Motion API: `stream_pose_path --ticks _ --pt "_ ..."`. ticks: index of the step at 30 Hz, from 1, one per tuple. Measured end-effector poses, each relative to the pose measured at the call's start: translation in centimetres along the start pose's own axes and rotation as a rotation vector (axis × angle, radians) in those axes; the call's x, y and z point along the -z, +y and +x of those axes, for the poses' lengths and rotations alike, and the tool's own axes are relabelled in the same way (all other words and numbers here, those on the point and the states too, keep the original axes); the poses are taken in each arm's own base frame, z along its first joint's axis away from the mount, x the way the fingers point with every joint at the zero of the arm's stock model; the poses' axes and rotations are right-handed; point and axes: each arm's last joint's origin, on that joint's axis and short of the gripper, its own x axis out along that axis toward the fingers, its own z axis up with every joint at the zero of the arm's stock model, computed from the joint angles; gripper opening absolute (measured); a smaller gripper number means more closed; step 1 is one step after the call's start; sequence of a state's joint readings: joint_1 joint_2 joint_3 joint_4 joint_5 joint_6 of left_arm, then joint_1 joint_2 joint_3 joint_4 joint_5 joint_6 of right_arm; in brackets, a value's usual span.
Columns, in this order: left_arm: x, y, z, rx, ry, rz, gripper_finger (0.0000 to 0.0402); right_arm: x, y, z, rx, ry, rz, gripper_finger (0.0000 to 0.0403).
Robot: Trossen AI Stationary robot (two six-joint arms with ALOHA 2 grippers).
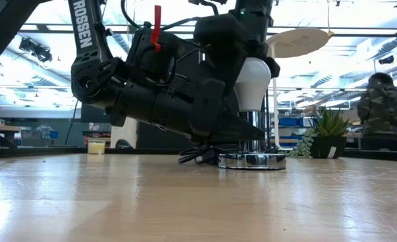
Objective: Screw lightbulb
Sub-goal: Insert the white lightbulb into the lamp
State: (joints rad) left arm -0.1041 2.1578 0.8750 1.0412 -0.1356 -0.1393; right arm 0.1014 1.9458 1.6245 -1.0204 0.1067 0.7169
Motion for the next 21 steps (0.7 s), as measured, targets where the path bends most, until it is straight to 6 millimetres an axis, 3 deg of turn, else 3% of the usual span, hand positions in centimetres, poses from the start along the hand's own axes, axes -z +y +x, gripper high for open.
stream_pose_path --ticks 5,21 --pt "0.0 0.0 0.0 0.002 0.005 0.005 0.0191 -0.4 -0.5 -0.3 -0.031 0.016 -0.066 0.0396" --pt "0.1 0.0 0.0 0.001 0.012 0.007 0.0191 0.0 -1.6 -4.6 -0.106 -0.035 -0.358 0.0389"
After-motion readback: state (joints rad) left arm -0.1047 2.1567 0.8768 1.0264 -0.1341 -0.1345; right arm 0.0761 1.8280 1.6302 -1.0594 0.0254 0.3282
